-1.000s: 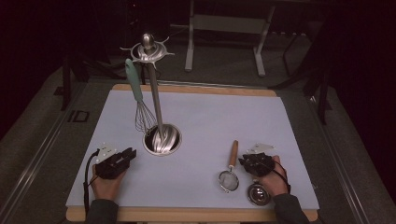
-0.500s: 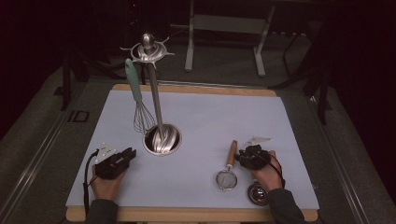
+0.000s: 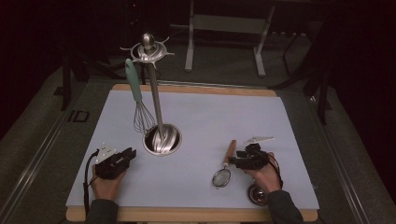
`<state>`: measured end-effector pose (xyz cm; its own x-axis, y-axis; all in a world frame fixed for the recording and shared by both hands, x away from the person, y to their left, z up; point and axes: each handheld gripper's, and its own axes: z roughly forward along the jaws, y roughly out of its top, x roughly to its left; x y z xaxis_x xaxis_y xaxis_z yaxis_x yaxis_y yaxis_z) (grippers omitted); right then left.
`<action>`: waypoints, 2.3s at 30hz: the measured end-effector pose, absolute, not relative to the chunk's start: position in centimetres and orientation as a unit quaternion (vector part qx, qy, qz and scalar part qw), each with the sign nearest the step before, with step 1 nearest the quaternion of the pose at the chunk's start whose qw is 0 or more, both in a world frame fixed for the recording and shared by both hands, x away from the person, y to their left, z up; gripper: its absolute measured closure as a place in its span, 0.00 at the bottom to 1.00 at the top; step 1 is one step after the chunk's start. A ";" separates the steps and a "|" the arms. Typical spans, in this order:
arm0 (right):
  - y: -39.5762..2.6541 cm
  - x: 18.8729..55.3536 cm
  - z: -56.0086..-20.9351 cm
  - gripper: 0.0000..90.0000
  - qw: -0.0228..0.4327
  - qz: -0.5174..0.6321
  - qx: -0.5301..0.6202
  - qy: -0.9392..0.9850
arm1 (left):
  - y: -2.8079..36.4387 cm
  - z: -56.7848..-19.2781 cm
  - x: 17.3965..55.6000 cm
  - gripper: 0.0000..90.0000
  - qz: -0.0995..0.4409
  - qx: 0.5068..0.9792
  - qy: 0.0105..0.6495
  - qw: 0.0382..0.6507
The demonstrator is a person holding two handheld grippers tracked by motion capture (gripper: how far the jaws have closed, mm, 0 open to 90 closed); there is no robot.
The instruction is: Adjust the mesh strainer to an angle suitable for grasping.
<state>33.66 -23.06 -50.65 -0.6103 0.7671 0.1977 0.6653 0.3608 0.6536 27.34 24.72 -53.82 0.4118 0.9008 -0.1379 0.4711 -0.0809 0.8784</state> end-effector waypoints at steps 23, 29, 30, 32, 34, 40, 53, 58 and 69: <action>-20.1 35.1 -51.2 0.45 0.028 0.334 0.445 0.830 | 24.8 -53.8 27.3 0.82 0.231 0.696 0.494 0.468; -18.8 35.2 -51.3 0.49 0.002 0.336 0.435 0.835 | 24.8 -53.8 27.3 0.82 0.230 0.694 0.495 0.469; -18.6 35.2 -51.2 0.49 -0.003 0.336 0.436 0.835 | 24.8 -53.8 27.3 0.82 0.231 0.694 0.495 0.469; -18.1 35.1 -51.1 0.51 -0.008 0.334 0.429 0.839 | 24.8 -53.8 27.3 0.82 0.231 0.694 0.495 0.469; -17.7 35.1 -50.9 0.55 -0.013 0.330 0.428 0.841 | 24.8 -53.8 27.3 0.82 0.231 0.694 0.495 0.469; -16.6 35.5 -50.6 0.63 -0.028 0.306 0.426 0.851 | 24.9 -53.8 27.3 0.81 0.232 0.693 0.496 0.469; -14.5 36.0 -50.9 0.73 -0.046 0.260 0.417 0.870 | 24.9 -53.8 27.3 0.81 0.231 0.692 0.496 0.470; -14.0 36.1 -50.8 0.75 -0.044 0.252 0.417 0.872 | 24.9 -53.8 27.3 0.81 0.231 0.692 0.497 0.470; -14.2 36.3 -49.4 0.77 -0.027 0.275 0.408 0.870 | 24.9 -53.8 27.3 0.81 0.231 0.691 0.497 0.471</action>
